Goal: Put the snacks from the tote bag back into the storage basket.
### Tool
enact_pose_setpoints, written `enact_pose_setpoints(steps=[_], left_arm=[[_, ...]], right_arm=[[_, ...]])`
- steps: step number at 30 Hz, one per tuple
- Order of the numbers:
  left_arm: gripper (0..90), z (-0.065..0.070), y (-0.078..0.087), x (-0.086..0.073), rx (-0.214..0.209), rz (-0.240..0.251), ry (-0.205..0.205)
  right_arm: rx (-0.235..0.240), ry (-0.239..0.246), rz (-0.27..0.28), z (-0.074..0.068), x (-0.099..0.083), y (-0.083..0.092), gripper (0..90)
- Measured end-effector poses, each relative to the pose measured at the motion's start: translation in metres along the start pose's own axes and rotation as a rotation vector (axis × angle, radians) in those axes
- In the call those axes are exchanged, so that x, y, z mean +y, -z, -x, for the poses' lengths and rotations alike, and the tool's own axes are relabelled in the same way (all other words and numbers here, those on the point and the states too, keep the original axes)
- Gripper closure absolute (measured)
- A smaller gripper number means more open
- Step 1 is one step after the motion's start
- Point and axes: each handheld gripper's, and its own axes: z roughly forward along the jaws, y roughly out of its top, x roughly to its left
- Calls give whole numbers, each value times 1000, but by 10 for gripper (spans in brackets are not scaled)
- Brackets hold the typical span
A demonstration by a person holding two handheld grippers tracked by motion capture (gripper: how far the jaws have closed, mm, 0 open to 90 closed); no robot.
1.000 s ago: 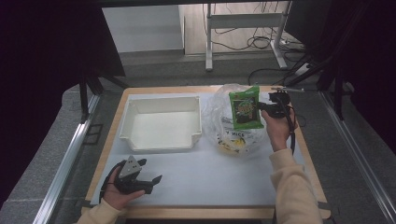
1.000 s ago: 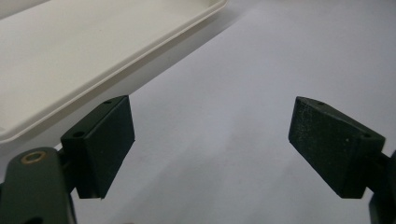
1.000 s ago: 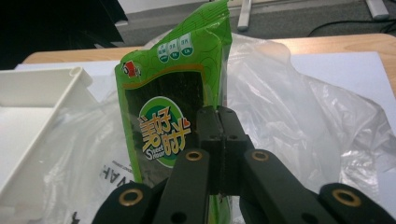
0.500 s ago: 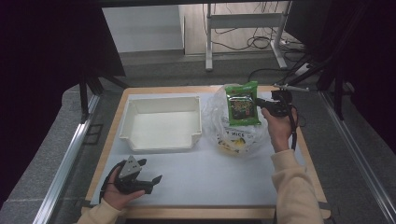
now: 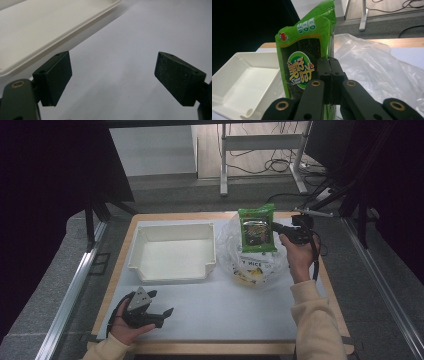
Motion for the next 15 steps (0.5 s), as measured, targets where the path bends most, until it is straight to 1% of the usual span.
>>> enact_pose_setpoints(steps=[7, 15], left_arm=[[145, 0, -1, 0, 2, -3, 0], [145, 0, -1, 0, 1, -3, 0]], right_arm=[[24, 6, 8, -5, 1, -3, 899], [45, 20, 19, -15, 3, -1, 899]])
